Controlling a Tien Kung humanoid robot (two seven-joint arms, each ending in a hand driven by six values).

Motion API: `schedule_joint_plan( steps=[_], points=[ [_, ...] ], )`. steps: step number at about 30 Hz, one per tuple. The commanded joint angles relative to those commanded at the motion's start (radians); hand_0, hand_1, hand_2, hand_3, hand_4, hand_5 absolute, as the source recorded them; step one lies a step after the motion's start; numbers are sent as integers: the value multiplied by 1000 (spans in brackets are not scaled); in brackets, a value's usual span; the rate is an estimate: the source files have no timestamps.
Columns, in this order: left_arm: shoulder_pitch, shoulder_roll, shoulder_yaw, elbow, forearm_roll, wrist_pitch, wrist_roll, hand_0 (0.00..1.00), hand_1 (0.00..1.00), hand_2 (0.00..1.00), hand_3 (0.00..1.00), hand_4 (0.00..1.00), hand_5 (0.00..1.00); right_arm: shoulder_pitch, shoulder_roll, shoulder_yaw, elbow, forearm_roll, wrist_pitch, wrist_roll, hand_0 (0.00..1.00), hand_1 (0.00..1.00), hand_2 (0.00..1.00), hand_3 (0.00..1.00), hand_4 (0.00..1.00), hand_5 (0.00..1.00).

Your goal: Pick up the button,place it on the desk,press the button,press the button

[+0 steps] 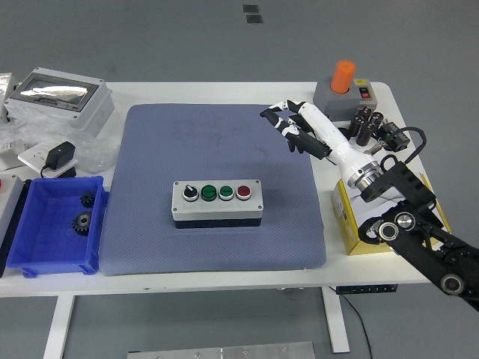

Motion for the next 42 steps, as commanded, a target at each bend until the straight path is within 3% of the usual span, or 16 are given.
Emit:
schedule_joint_plan(
  steps=[1,6,12,13,18,19,30,31,36,37,42],
  points=[
    [1,0,1,-1,-1,0,2,671,628,614,748,973,776,-1,0,6,-5,6,-8,4,393,480,538,726,949,998],
    [3,2,3,-3,-6,1,7,671,628,614,748,973,776,-5,1,32,-15,44,-17,40,393,480,538,726,949,998],
    [1,2,0,-3,-3,1,3,671,628,615,749,973,776,-6,6,54,11,89,33,90,390,508,524,716,957,998],
    [0,2,-1,-3,-2,0,3,672,628,614,749,973,774,-5,6,54,15,94,36,101,489,649,664,752,833,998],
    [-1,2,-3,-3,0,0,2,672,628,614,749,973,774,-3,9,47,28,99,36,128,489,649,664,752,833,998],
    [-1,3,-3,-3,0,0,2,672,628,616,749,973,774,-2,10,44,29,101,36,131,626,695,720,754,574,998],
    [-1,2,-4,-4,0,1,0,672,628,616,749,973,774,3,16,23,29,106,13,126,670,699,729,752,528,998],
    [0,2,-4,-4,-1,1,0,673,628,617,749,971,777,2,16,22,29,106,5,124,705,707,742,753,491,998],
    [0,2,-5,-2,1,1,-3,673,628,617,749,971,777,-5,24,20,35,86,-73,94,705,707,742,753,491,998],
    [1,1,-6,-2,1,0,-3,673,628,618,749,971,778,-7,26,18,38,77,-95,85,706,708,749,759,413,793],
    [2,0,-7,-2,3,0,-3,673,628,618,749,971,778,-16,35,5,50,12,-190,42,706,708,749,759,413,793]
  ],
)
